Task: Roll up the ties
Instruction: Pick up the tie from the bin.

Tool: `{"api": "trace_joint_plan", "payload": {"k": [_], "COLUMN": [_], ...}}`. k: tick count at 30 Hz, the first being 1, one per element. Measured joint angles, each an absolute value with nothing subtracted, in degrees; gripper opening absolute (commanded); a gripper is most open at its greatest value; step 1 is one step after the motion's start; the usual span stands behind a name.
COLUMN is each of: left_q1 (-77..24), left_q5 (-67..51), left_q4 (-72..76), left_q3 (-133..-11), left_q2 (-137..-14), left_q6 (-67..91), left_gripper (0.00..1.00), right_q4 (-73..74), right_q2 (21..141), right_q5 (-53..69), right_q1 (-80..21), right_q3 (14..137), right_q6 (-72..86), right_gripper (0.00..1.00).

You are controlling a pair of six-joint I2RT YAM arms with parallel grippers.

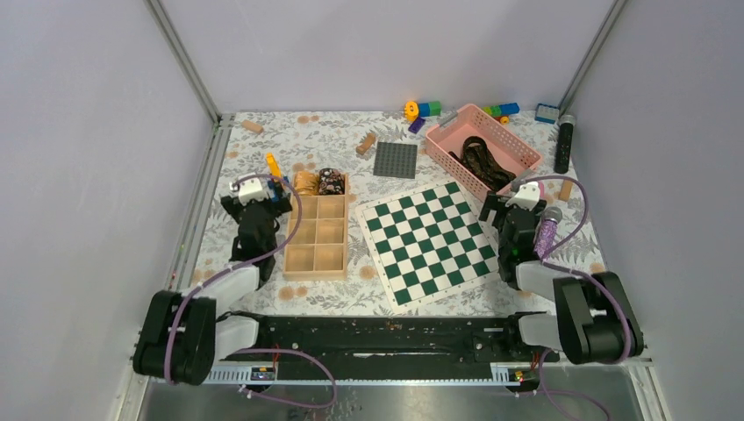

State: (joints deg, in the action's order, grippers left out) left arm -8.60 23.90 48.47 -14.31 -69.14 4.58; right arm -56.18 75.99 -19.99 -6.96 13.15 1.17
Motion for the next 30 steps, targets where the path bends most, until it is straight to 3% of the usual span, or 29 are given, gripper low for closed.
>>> {"api": "trace_joint_plan", "payload": {"k": [9, 16, 24, 30], "left_q1": [-11.3, -11.3, -11.4, -11.4], "left_q5": [28.4, 22.5, 16.0, 14.4], "left_q4": [10.4, -15.7, -21.1, -21.4], "left_q3": [-42.2, -61.7, -61.8, -59.9], "left_q2": [-61.0, -62.7, -61.4, -60.4], "left_q6": [19.7, 21.3, 16.9, 15.4], "left_gripper": [0.99, 0.99, 0.99, 0.99], "right_q4": [-26.0, -0.6, 20.7, 30.9], "right_q2": [65.4, 70.5, 88.0, 101.4], "right_q5": [-27.7, -24.8, -16.3, -14.3], "right_q1": [-7.0, -6.9, -6.9, -6.9], "right_q3": [33.1, 59.4, 81.5, 95.1], "right_q6": [9.1, 11.8, 9.3, 6.8], "right_gripper": [1.00, 0.99, 0.98, 0.89]}}
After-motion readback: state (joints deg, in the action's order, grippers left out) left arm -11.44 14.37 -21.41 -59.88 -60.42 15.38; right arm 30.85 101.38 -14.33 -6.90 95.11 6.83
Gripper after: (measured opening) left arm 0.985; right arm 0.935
